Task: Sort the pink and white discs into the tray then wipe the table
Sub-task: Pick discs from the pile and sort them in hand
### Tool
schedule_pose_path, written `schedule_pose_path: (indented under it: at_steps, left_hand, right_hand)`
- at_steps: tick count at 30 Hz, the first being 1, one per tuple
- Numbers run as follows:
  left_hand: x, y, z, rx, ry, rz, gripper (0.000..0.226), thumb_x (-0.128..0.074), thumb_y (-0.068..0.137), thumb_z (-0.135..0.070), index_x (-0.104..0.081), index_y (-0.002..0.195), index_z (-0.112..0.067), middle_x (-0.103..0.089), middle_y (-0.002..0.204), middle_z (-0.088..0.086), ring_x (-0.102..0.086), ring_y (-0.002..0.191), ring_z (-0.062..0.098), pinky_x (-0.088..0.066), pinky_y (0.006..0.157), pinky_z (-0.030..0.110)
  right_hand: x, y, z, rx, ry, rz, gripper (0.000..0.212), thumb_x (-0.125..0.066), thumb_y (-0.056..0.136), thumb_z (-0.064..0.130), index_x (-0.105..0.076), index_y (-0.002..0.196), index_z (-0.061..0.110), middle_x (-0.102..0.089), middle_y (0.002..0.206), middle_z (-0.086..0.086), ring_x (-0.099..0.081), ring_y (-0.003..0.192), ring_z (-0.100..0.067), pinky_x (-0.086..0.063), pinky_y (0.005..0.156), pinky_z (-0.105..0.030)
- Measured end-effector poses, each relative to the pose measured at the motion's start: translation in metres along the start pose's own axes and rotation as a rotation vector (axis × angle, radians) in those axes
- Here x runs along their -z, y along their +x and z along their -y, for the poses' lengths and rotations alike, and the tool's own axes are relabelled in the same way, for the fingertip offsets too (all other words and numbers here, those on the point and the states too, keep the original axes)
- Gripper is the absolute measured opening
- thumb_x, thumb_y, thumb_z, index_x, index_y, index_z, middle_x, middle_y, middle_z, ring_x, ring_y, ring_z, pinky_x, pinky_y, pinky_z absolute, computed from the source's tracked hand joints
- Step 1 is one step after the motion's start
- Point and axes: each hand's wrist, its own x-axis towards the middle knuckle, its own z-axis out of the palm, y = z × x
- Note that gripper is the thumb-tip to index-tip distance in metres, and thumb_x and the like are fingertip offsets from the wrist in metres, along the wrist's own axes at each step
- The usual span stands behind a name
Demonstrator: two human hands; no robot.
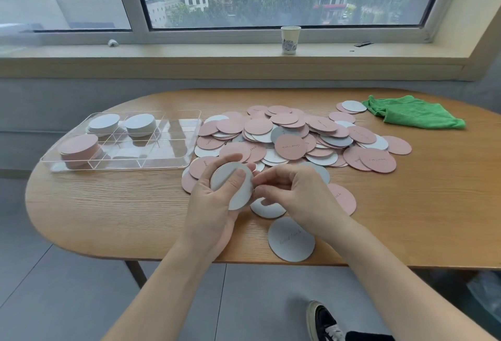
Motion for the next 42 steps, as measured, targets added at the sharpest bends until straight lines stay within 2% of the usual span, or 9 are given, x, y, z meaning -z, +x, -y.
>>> schedule_pose_path:
  at_steps: [5,8,11,15,19,24,28,36,42]
  left_hand:
    - [0.003,-0.001,0.0,-0.005,-0.001,-0.015,0.025,-0.061,0.097,0.0,-0.066,0.116,-0.014,-0.072,0.116,0.021,-0.071,0.098,0.033,-0.06,0.079,0.047]
    - [0.003,-0.002,-0.001,0.006,-0.006,-0.007,0.024,-0.062,0.095,0.005,-0.068,0.106,-0.015,-0.072,0.112,0.019,-0.072,0.094,0.033,-0.055,0.063,0.036]
    - [0.002,-0.002,-0.002,0.021,0.005,-0.028,0.023,-0.063,0.093,0.008,-0.067,0.102,-0.013,-0.072,0.108,0.021,-0.07,0.088,0.032,-0.045,0.057,0.033]
    - [-0.003,-0.002,-0.001,0.0,0.032,-0.03,0.013,-0.077,0.088,-0.008,-0.068,0.094,-0.014,-0.07,0.104,0.027,-0.064,0.083,0.035,-0.04,0.053,0.031]
    - [-0.002,-0.004,-0.003,0.003,0.026,-0.049,0.024,-0.077,0.087,-0.03,-0.067,0.097,-0.011,-0.069,0.102,0.031,-0.064,0.076,0.038,-0.041,0.048,0.03]
    - [0.007,-0.008,-0.01,0.002,0.036,-0.029,0.026,-0.069,0.086,-0.044,-0.073,0.088,-0.018,-0.07,0.098,0.028,-0.067,0.073,0.038,-0.043,0.047,0.03]
    - [0.018,-0.008,-0.013,0.005,0.032,-0.009,0.04,-0.067,0.088,-0.044,-0.067,0.106,-0.008,-0.069,0.1,0.027,-0.068,0.074,0.036,-0.045,0.048,0.031]
    - [0.019,-0.007,-0.012,0.021,0.03,0.008,0.042,-0.069,0.087,-0.045,-0.064,0.108,-0.008,-0.067,0.1,0.026,-0.067,0.076,0.034,-0.044,0.049,0.03]
    - [0.017,-0.006,-0.014,0.034,0.052,-0.002,0.039,-0.071,0.092,-0.047,-0.066,0.103,-0.01,-0.068,0.099,0.025,-0.068,0.078,0.033,-0.045,0.053,0.032]
  right_hand:
    - [0.005,-0.003,0.002,0.01,-0.046,0.041,0.011,-0.069,0.094,0.009,-0.072,0.104,0.013,-0.078,0.092,0.0,-0.074,0.084,-0.013,-0.057,0.068,-0.024]
    - [0.015,-0.003,0.0,0.001,-0.131,-0.046,0.005,-0.072,0.093,0.018,-0.072,0.098,0.018,-0.076,0.085,0.0,-0.073,0.08,-0.012,-0.058,0.072,-0.028]
    - [0.035,0.003,-0.009,-0.024,-0.314,-0.169,0.004,-0.073,0.092,0.023,-0.073,0.096,0.021,-0.075,0.084,0.006,-0.071,0.08,-0.007,-0.058,0.079,-0.028]
    - [0.052,0.018,-0.021,-0.014,-0.518,-0.24,0.007,-0.069,0.094,0.026,-0.074,0.097,0.023,-0.073,0.09,0.011,-0.066,0.088,-0.005,-0.049,0.083,-0.022]
    - [0.046,0.043,-0.032,0.078,-0.674,-0.183,0.014,-0.069,0.094,0.026,-0.075,0.103,0.016,-0.07,0.094,0.008,-0.061,0.089,-0.009,-0.037,0.075,-0.013]
    - [0.039,0.075,-0.03,0.12,-0.767,-0.11,0.025,-0.077,0.087,0.035,-0.076,0.103,0.015,-0.067,0.092,0.004,-0.058,0.09,-0.015,-0.044,0.082,-0.028]
    - [0.036,0.089,-0.027,0.068,-0.885,-0.007,0.048,-0.08,0.076,0.056,-0.076,0.111,0.023,-0.065,0.11,0.008,-0.053,0.1,-0.011,-0.046,0.09,-0.034]
    - [0.04,0.092,-0.034,0.164,-0.92,0.019,0.026,-0.076,0.086,0.044,-0.082,0.097,0.022,-0.075,0.105,0.007,-0.061,0.105,-0.017,-0.05,0.091,-0.04]
    - [0.043,0.087,-0.036,0.288,-0.996,0.039,0.033,-0.058,0.1,0.038,-0.078,0.095,0.012,-0.074,0.097,-0.003,-0.061,0.104,-0.021,-0.05,0.086,-0.041]
